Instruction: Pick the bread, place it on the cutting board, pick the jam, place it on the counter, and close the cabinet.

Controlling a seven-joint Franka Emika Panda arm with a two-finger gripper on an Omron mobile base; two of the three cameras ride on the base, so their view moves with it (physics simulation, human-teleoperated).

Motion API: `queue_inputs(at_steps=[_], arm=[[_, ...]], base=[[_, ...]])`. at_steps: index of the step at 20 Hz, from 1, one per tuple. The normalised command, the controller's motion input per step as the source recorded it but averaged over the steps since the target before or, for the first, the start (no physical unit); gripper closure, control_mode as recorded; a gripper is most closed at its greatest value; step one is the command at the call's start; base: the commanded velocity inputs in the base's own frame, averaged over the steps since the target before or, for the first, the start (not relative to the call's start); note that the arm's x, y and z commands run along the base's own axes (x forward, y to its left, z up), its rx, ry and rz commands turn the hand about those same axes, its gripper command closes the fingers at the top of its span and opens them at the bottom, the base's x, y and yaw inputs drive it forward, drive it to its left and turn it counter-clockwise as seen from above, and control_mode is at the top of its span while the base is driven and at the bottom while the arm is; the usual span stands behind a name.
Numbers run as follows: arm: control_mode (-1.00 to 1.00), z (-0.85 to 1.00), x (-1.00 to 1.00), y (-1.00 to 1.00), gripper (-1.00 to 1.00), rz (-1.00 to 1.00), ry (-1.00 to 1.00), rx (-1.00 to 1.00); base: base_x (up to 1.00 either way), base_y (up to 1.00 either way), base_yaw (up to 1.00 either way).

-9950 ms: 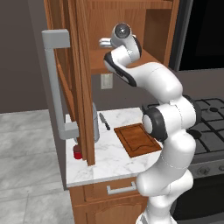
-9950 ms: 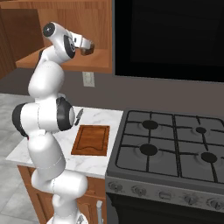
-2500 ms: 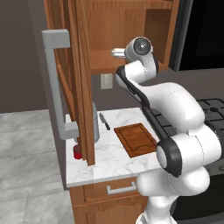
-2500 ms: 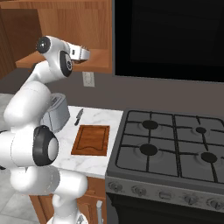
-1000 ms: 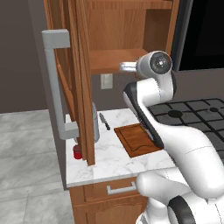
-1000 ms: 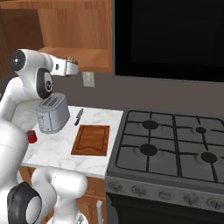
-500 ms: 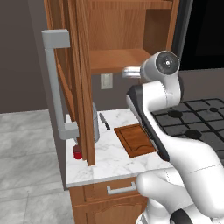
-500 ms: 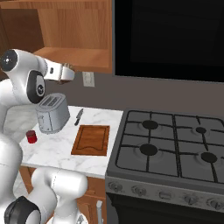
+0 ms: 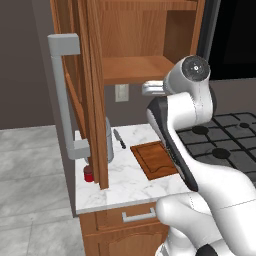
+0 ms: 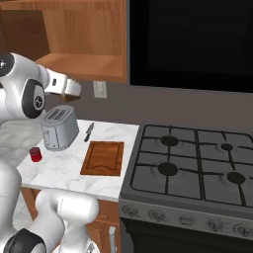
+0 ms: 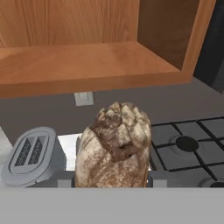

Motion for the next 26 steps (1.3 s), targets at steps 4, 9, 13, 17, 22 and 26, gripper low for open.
queue_inputs(at_steps=[4,9,13,17,22,26], arm=[[-1.00,-0.14,-0.20,0.00,1.00,0.00,0.10,0.00],[-1.00,-0.20,-0.16,0.00,1.00,0.00,0.07,0.00],[-1.00,-0.29,-0.01,0.00,1.00,0.00,0.00,0.00],[-1.00,-0.29,0.00,0.00,1.00,0.00,0.00,0.00],[-1.00,-0.32,0.00,0.00,1.00,0.00,0.00,0.00],[-1.00,-0.36,0.00,0.00,1.00,0.00,0.00,0.00]], base=[[0.00,0.00,0.00],[0.00,0.00,0.00],[0.00,0.00,0.00],[0.00,0.00,0.00],[0.00,0.00,0.00],[0.00,0.00,0.00]])
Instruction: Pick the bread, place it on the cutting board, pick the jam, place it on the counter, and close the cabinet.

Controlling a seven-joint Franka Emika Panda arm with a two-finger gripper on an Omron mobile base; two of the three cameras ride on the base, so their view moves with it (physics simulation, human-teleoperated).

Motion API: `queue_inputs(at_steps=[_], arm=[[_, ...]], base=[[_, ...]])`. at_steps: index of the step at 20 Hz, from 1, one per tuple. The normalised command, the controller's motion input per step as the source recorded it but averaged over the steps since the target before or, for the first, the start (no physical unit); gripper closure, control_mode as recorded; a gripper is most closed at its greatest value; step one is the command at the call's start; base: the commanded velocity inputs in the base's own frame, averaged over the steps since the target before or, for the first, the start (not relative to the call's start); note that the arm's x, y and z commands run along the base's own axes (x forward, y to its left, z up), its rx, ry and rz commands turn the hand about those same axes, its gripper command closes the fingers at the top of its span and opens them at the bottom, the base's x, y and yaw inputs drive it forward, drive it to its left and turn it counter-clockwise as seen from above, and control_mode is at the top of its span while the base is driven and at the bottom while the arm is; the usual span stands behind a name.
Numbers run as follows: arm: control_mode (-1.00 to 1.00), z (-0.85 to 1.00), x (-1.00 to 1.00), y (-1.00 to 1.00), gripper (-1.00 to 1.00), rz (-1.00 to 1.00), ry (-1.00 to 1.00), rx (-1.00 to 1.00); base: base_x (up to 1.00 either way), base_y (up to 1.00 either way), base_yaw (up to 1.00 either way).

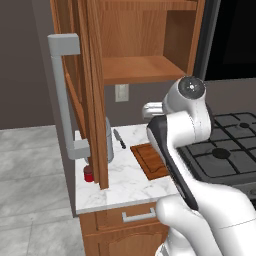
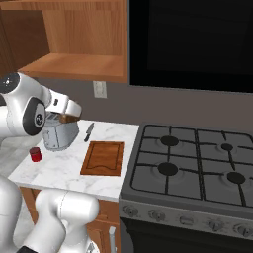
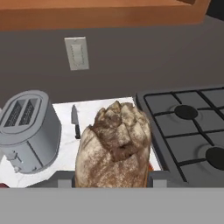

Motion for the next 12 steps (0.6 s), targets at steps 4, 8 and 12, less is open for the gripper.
queue_inputs(at_steps=[4,8,12], arm=[[-1.00,-0.34,0.00,0.00,1.00,0.00,0.00,0.00],[-1.00,-0.35,0.00,0.00,1.00,0.00,0.00,0.00],[-1.00,-0.36,0.00,0.00,1.00,0.00,0.00,0.00]], base=[[0.00,0.00,0.00],[0.00,0.00,0.00],[0.00,0.00,0.00]])
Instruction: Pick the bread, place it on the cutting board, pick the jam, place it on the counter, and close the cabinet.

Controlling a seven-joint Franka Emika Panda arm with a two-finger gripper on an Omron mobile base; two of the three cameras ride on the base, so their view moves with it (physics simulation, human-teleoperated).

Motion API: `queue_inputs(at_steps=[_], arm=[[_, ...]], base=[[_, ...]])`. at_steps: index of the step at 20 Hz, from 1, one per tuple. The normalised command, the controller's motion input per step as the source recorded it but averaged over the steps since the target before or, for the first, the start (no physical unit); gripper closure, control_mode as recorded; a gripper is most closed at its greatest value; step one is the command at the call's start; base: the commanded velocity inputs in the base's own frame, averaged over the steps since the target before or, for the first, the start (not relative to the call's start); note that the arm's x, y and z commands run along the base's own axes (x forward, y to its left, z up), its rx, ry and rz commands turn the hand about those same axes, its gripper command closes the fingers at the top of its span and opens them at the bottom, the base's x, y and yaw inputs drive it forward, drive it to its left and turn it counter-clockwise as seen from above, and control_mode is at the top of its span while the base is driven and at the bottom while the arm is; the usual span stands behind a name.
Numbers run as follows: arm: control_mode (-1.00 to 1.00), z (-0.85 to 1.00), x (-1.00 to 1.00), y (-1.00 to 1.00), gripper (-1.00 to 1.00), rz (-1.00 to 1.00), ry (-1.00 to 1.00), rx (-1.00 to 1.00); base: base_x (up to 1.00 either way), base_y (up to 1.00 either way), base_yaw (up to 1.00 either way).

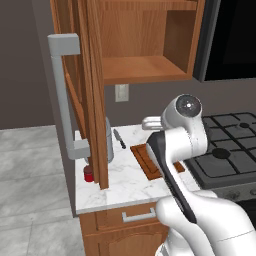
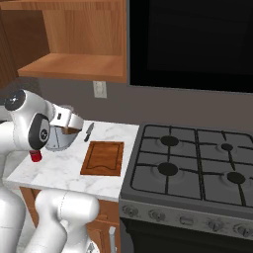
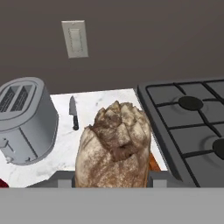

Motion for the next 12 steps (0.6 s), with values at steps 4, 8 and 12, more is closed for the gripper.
queue_inputs(at_steps=[4,8,12], arm=[[-1.00,-0.34,0.00,0.00,1.00,0.00,0.00,0.00],[-1.00,-0.31,0.00,0.00,1.00,0.00,0.00,0.00],[-1.00,-0.30,0.07,0.00,1.00,0.00,0.00,0.00]], base=[[0.00,0.00,0.00],[0.00,0.00,0.00],[0.00,0.00,0.00]])
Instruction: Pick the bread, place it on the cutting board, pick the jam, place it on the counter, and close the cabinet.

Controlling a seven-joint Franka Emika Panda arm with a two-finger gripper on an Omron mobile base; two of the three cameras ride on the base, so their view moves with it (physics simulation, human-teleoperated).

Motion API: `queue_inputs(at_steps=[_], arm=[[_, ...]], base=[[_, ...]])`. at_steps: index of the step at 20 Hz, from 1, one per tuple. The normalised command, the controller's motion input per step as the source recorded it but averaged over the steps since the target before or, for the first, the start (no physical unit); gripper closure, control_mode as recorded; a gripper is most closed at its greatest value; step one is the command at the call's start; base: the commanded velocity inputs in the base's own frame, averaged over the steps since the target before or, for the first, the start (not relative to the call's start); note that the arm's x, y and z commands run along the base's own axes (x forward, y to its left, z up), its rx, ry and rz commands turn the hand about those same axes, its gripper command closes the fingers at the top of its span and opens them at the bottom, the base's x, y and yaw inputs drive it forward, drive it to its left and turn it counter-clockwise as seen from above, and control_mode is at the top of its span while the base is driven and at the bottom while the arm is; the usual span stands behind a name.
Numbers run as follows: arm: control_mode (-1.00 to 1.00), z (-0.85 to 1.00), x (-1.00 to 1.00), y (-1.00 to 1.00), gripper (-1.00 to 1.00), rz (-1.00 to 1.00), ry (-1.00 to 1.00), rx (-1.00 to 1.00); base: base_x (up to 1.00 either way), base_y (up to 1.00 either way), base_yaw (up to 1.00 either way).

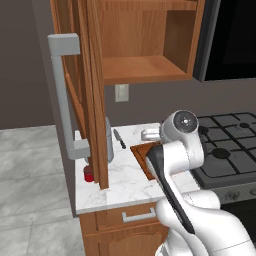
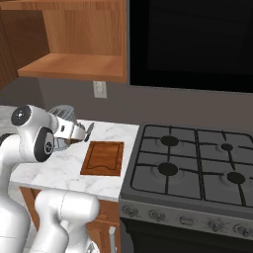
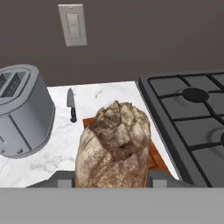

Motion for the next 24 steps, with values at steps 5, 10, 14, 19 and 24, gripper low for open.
queue_inputs(at_steps=[5,10,14,19,24], arm=[[-1.00,-0.31,0.07,0.00,1.00,0.00,0.00,0.00],[-1.00,-0.28,0.10,0.00,1.00,0.00,0.00,0.00],[-1.00,-0.31,0.12,0.00,1.00,0.00,-0.01,0.00],[-1.00,-0.30,0.10,0.00,1.00,0.00,-0.01,0.00],[-1.00,-0.26,0.16,0.00,1.00,0.00,-0.05,0.00]], base=[[0.00,0.00,0.00],[0.00,0.00,0.00],[0.00,0.00,0.00],[0.00,0.00,0.00],[0.00,0.00,0.00]])
